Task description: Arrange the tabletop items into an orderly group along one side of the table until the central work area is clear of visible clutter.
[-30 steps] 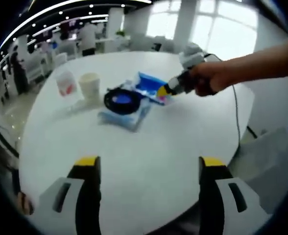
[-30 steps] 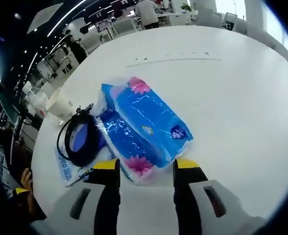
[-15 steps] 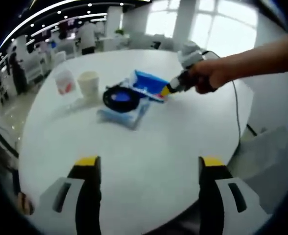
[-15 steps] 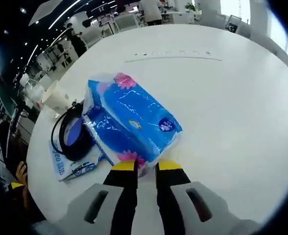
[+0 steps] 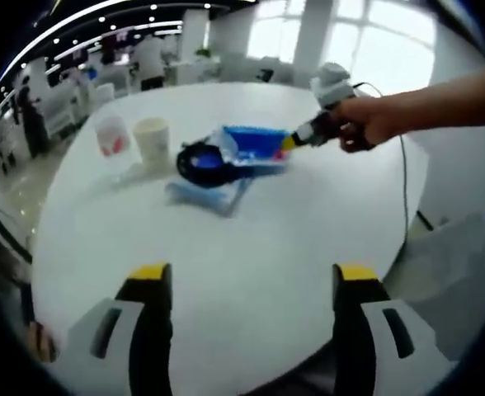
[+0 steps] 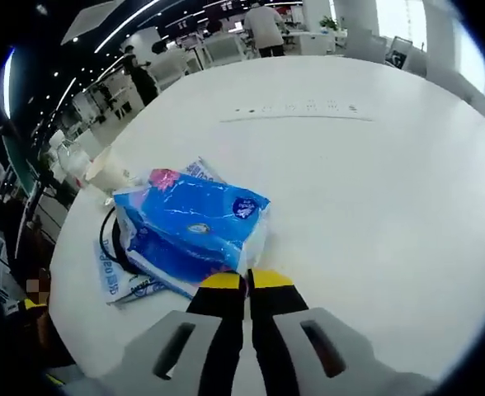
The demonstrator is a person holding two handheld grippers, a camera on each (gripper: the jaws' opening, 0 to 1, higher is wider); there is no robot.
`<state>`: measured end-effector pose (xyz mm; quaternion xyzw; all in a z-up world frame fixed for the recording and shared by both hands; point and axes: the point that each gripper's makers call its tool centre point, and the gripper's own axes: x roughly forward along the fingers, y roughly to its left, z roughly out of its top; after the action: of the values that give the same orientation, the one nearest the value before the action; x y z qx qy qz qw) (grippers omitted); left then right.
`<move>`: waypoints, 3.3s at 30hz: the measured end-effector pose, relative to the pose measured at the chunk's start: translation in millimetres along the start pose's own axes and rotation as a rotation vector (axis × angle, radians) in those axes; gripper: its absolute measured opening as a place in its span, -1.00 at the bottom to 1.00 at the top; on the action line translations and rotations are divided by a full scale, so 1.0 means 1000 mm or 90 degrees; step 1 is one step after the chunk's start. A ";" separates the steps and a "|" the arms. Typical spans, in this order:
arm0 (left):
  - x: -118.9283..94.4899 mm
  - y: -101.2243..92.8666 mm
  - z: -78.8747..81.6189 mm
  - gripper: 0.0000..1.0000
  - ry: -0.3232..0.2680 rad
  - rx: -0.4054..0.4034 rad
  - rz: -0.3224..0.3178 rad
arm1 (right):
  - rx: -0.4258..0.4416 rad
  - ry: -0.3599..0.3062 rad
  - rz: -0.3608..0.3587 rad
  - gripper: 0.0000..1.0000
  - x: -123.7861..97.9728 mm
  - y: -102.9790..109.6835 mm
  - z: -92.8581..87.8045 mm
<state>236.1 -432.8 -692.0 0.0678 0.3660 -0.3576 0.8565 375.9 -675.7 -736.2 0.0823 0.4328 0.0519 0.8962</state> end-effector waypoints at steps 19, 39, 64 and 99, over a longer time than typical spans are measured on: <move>-0.003 -0.011 0.002 0.56 -0.005 0.014 -0.019 | -0.003 -0.065 -0.032 -0.99 -0.041 -0.062 0.045; -0.003 -0.014 0.000 0.56 0.005 0.026 -0.028 | -0.022 -0.068 -0.055 -0.99 -0.067 -0.101 0.065; -0.002 -0.017 -0.006 0.56 0.022 0.029 -0.029 | -0.030 -0.021 -0.044 -0.99 -0.046 -0.111 0.046; 0.002 -0.009 -0.021 0.56 0.053 0.012 -0.021 | -0.005 0.026 -0.077 -0.98 -0.011 -0.169 0.032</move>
<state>219.3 -433.1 -707.1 0.0851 0.3987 -0.3718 0.8340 398.1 -846.6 -740.7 0.0511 0.4550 0.0010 0.8890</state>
